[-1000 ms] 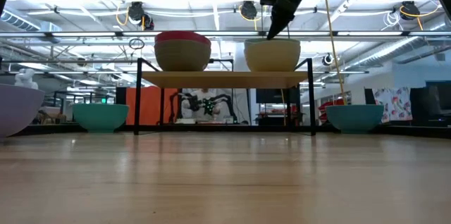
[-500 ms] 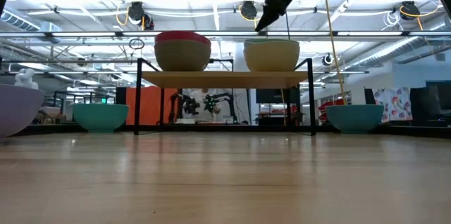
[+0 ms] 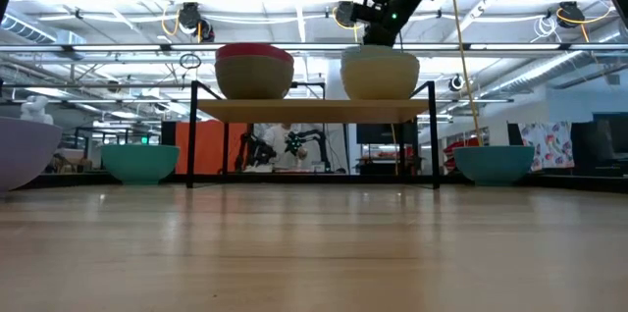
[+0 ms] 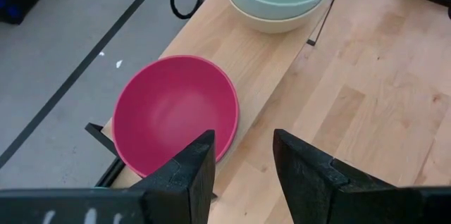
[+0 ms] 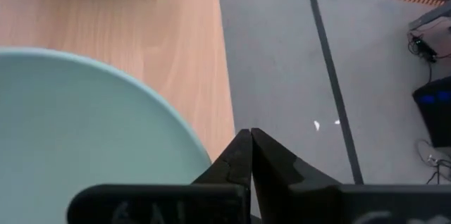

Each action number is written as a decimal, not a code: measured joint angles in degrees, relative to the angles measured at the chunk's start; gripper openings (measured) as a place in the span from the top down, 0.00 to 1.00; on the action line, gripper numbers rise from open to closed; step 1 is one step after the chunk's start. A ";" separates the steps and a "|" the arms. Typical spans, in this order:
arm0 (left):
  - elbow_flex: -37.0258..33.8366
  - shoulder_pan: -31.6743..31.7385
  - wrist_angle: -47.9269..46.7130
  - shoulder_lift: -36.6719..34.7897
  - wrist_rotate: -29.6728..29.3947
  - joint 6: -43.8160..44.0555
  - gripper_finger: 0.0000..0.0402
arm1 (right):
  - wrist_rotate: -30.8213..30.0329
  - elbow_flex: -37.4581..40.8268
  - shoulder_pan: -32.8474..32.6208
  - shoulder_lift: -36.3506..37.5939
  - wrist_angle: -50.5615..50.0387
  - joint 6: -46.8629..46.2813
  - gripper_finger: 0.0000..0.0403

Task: Place and stack bowls onto a shelf
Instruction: Stack the green bowl on top of the yellow bowl on the shelf, then stack the blue bowl on top of the green bowl on the shelf

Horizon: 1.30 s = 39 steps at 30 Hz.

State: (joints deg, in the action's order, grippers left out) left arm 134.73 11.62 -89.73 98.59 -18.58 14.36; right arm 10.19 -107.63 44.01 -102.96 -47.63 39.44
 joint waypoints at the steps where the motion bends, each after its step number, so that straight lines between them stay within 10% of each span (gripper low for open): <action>1: 0.01 0.00 -0.02 0.00 -0.01 -0.01 0.63 | 0.00 0.22 0.00 0.00 0.17 0.31 1.00; 18: 0.01 -0.02 -0.26 0.00 0.59 -2.63 0.63 | -13.35 0.34 -6.62 19.46 -10.09 8.05 1.00; 39: 0.01 -0.02 -0.26 0.00 0.70 -2.61 0.63 | -25.26 3.66 -5.77 27.18 -36.19 -24.38 0.83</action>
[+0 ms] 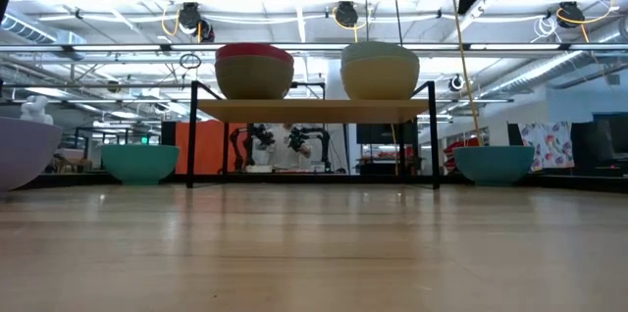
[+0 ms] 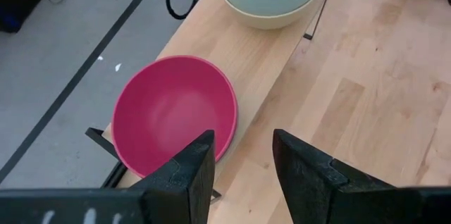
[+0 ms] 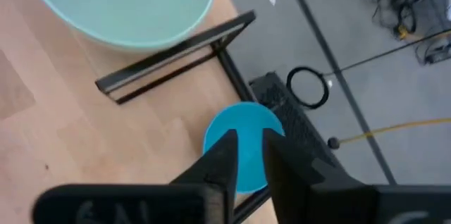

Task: Place and stack bowls onto a shelf
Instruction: Stack the blue bowl on top of the green bowl on the shelf

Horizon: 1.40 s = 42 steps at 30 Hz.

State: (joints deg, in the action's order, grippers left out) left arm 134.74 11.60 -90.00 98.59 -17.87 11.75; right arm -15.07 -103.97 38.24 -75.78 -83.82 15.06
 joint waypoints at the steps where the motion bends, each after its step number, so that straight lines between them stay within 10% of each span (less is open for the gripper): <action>1: -0.02 0.00 0.00 0.00 0.01 0.00 0.63 | -0.13 1.10 0.29 -0.01 0.00 0.80 0.81; 18: -0.02 -0.05 -0.02 0.00 -0.02 0.02 0.63 | 12.39 17.20 19.56 -0.11 10.29 -11.97 0.73; 42: -0.01 -0.04 -0.02 0.00 -0.02 0.02 0.63 | 19.78 39.31 25.18 -0.14 19.24 4.86 0.77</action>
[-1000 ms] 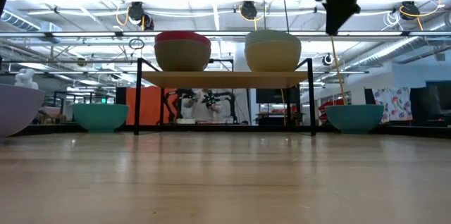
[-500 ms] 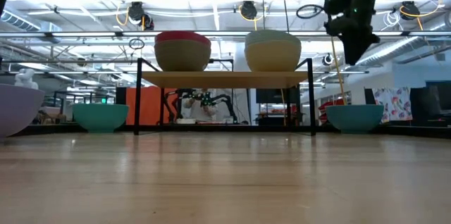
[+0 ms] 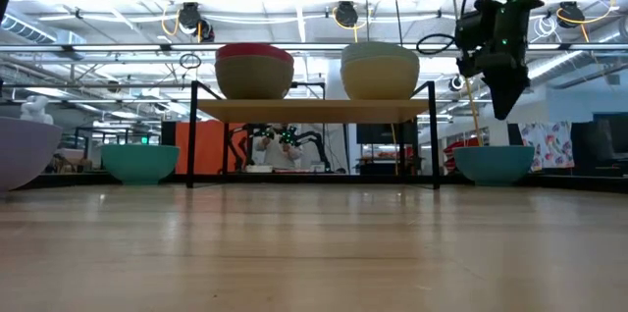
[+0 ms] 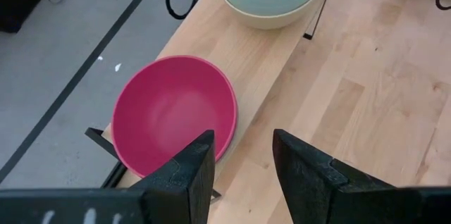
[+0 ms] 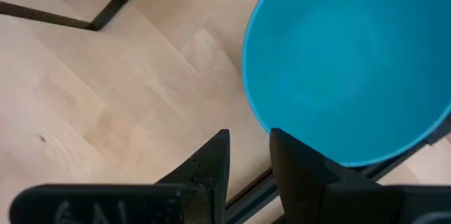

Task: Place and stack bowls onto a shelf
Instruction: Stack the blue bowl on top of the green bowl on the shelf

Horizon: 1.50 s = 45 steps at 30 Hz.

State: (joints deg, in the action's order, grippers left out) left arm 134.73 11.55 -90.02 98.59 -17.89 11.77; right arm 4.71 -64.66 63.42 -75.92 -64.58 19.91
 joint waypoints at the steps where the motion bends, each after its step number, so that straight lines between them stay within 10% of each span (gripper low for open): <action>1: 0.01 0.00 0.00 0.00 0.00 0.00 0.63 | 0.03 0.55 0.00 0.00 0.31 0.73 0.77; 33: 0.01 0.00 0.00 0.00 0.00 0.79 0.63 | -1.98 5.88 0.00 -11.87 12.02 9.68 0.77; 45: -0.01 0.00 0.00 0.00 -0.02 1.03 0.63 | -3.22 5.66 -0.17 -9.25 10.77 11.47 0.99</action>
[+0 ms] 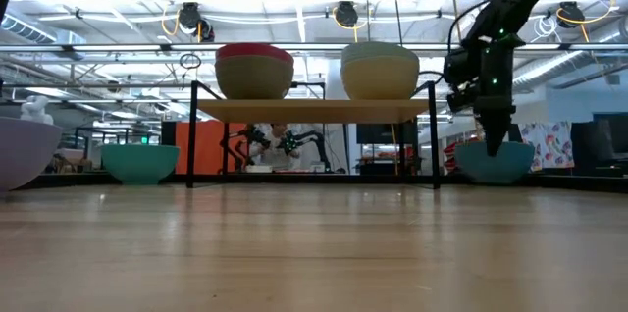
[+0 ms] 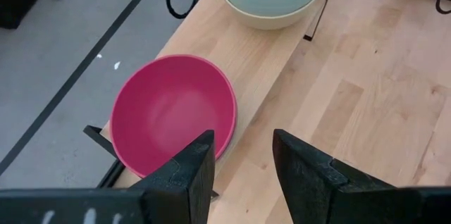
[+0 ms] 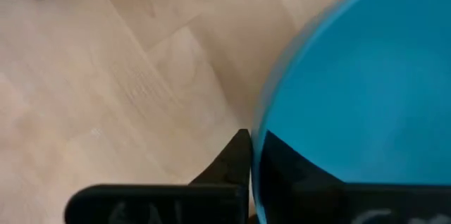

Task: Place and stack bowls onto a shelf
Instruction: Stack the blue bowl on top of the green bowl on the shelf

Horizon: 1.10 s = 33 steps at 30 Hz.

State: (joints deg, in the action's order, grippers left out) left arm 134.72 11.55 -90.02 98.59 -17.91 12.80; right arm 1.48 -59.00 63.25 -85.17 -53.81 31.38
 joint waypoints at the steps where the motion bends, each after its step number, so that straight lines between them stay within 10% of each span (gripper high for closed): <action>1: 0.02 0.00 0.00 0.00 0.00 0.00 0.63 | -0.09 -0.39 -0.09 0.89 -1.06 -0.03 0.99; 15: 0.01 0.00 0.03 0.00 0.00 -0.28 0.63 | -5.54 -21.42 -2.70 12.59 -17.29 -0.96 1.00; 33: 0.02 0.00 0.04 0.00 -0.02 -0.21 0.63 | -0.71 -56.66 -23.98 5.83 -28.99 -8.79 1.00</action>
State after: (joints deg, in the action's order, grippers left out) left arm 134.74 11.55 -89.97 98.59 -17.93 12.59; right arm 0.77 -115.66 39.27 -79.34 -82.80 22.58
